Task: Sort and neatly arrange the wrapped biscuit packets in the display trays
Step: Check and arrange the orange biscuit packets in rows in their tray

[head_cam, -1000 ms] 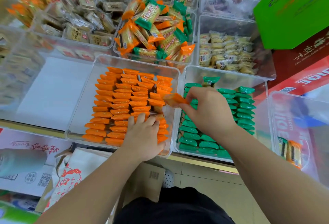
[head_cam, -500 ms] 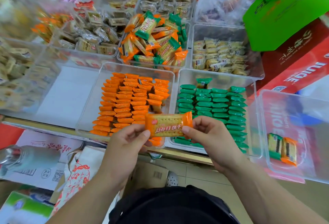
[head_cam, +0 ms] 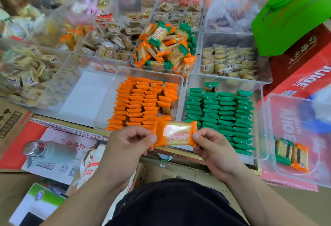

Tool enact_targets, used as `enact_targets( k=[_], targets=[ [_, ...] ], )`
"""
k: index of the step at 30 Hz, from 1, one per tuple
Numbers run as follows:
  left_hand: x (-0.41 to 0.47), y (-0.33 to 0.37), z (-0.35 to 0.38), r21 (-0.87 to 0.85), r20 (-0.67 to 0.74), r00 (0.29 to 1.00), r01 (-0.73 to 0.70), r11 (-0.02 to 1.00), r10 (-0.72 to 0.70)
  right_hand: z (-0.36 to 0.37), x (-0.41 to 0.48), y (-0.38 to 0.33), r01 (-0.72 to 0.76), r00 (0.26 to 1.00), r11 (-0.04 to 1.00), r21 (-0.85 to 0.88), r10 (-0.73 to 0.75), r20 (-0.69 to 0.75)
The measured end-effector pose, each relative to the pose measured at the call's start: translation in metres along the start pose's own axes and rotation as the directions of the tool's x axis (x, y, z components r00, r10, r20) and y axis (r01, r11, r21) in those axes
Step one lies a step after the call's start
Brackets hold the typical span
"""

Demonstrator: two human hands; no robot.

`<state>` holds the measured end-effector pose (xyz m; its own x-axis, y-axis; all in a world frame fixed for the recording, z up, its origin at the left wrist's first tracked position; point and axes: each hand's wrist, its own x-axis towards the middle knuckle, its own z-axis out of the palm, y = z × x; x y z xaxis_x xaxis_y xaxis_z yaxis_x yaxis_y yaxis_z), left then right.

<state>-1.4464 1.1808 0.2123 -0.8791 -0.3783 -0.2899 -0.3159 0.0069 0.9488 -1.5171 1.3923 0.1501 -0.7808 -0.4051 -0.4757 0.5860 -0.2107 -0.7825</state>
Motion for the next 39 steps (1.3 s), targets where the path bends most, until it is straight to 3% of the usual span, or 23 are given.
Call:
enact_targets(
  k=[3,7,13,15,17,20,22,24,27,30,34,39],
  targets=[
    [0.002,-0.003,0.0,-0.019,-0.021,0.999,0.05,0.999,-0.05,-0.001,0.0,0.002,-0.036,0.997,0.99,0.135,0.026,0.071],
    [0.007,-0.004,-0.003,-0.227,0.024,0.986,0.167,0.959,-0.166,0.002,-0.003,-0.01,-0.031,0.992,0.961,0.274,-0.004,0.125],
    [0.006,0.001,-0.002,-0.38,0.042,0.994,0.112,0.918,-0.104,0.009,-0.009,-0.019,0.017,0.993,0.983,0.184,-0.037,0.109],
    [0.006,0.003,-0.003,-0.318,0.045,0.997,0.081,0.945,-0.07,0.005,-0.01,-0.02,-0.024,0.993,0.977,0.213,-0.001,0.118],
    [0.005,0.006,-0.006,-0.126,0.027,0.999,0.022,0.992,-0.018,0.002,-0.012,-0.024,-0.043,0.989,0.979,0.201,0.014,0.145],
    [0.006,0.007,-0.006,0.097,-0.016,1.0,-0.018,0.995,0.019,0.003,-0.014,-0.029,-0.044,0.987,0.996,0.082,0.03,0.157],
    [0.009,0.007,-0.006,0.172,-0.025,0.999,-0.02,0.985,0.025,0.006,-0.015,-0.031,-0.041,0.995,0.999,-0.034,0.044,0.088],
    [0.014,0.008,-0.008,0.125,-0.017,0.997,0.08,0.989,-0.078,0.007,-0.012,-0.028,-0.065,0.998,0.993,-0.099,0.066,0.011],
    [0.02,0.01,-0.009,-0.097,0.071,0.954,0.299,0.949,-0.293,0.009,-0.007,-0.024,-0.151,0.989,0.988,-0.012,0.151,-0.008],
    [0.023,0.008,-0.01,-0.139,0.126,0.939,0.337,0.931,-0.321,0.009,-0.004,-0.02,-0.202,0.979,0.979,0.025,0.202,-0.025],
    [0.024,0.002,-0.008,0.041,0.068,0.982,0.173,0.984,-0.176,0.014,-0.004,-0.021,-0.176,0.981,0.982,-0.075,0.168,-0.097],
    [0.032,-0.004,-0.004,0.199,0.047,0.999,-0.007,0.98,-0.003,0.019,0.002,-0.029,-0.129,0.982,0.99,-0.053,0.12,-0.147]
  ],
)
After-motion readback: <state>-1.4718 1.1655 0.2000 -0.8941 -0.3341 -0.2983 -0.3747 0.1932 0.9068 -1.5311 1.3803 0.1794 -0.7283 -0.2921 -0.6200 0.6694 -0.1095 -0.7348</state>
